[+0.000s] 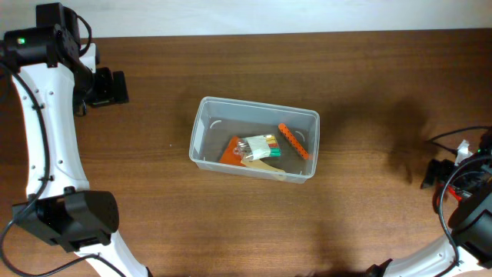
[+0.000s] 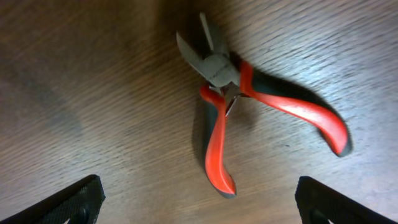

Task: Pack container
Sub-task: 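Lower the right gripper onto the pliers' jaw end and close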

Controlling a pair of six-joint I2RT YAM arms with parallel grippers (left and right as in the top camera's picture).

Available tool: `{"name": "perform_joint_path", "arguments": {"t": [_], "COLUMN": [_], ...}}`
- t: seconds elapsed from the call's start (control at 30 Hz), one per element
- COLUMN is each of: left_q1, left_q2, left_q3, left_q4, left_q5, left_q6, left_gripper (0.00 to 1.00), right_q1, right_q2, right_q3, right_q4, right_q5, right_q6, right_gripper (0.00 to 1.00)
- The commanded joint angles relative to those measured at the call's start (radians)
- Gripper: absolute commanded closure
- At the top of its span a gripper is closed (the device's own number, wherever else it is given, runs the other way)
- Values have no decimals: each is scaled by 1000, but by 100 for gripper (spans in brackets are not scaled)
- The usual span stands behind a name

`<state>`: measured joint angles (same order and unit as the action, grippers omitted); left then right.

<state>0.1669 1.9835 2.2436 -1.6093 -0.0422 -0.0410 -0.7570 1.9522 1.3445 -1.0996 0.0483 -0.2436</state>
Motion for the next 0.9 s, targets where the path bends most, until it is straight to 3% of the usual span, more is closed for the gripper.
{"name": "perform_joint_path", "arguments": {"t": [0.0, 0.87], "left_q1": [6, 6], "left_q2": [-4, -4], "left_q3": [10, 10], "left_q4": [0, -1], "left_q5": [-7, -7], "left_q6": [12, 12], "left_gripper": [1, 1], "right_q1": [4, 66], "right_q2": [3, 44], "right_q3": [-42, -55], "right_q4": [28, 96], "right_q5": [1, -3], "right_q6": [-14, -66], "right_gripper": [1, 1]}}
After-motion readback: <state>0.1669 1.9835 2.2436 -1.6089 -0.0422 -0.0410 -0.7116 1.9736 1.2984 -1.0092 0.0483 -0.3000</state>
